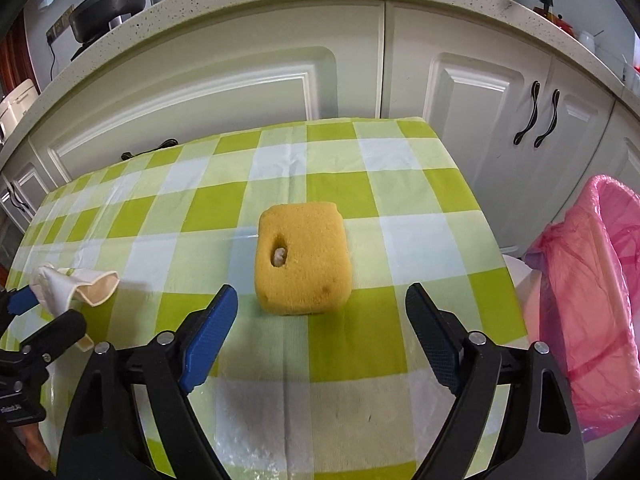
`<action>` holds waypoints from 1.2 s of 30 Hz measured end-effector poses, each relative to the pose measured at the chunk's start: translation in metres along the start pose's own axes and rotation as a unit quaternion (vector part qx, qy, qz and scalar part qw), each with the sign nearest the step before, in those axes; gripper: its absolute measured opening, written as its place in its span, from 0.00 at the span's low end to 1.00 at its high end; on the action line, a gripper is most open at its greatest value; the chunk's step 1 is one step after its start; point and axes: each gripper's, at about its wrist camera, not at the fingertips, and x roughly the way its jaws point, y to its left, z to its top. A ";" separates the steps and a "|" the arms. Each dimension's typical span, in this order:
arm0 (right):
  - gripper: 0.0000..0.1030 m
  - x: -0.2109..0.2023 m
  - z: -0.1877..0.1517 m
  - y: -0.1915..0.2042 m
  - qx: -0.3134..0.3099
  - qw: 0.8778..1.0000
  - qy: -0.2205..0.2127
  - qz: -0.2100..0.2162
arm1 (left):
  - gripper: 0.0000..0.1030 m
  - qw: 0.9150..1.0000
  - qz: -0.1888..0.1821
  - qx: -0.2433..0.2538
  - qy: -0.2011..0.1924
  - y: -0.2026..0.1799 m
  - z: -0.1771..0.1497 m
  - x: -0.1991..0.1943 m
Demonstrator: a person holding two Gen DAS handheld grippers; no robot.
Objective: Collect trash
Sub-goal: 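Grasp the white paper cup with the left gripper while the right gripper grasps the yellow sponge, then carry the cup and sponge over the pink bin and open both grippers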
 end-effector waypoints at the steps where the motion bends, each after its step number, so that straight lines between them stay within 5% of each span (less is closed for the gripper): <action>1: 0.77 0.002 0.002 0.002 -0.001 1.000 0.001 -0.001 | 0.87 1.000 -0.001 -0.001 -0.001 0.001 0.001 0.000; 8: 0.70 0.012 0.010 0.014 -0.016 1.000 0.009 -0.006 | 0.87 1.000 -0.004 -0.006 -0.005 0.005 0.004 0.001; 13: 0.50 0.019 0.012 0.020 -0.029 0.999 0.017 -0.008 | 0.87 1.000 -0.005 -0.009 -0.007 0.007 0.006 0.000; 21: 0.49 0.001 0.004 0.017 -0.031 1.000 0.004 -0.001 | 0.87 1.000 -0.007 -0.009 -0.013 0.004 0.008 -0.007; 36: 0.49 -0.094 -0.014 -0.037 0.018 0.999 -0.048 0.002 | 0.87 0.998 -0.030 0.017 -0.044 -0.047 0.021 -0.052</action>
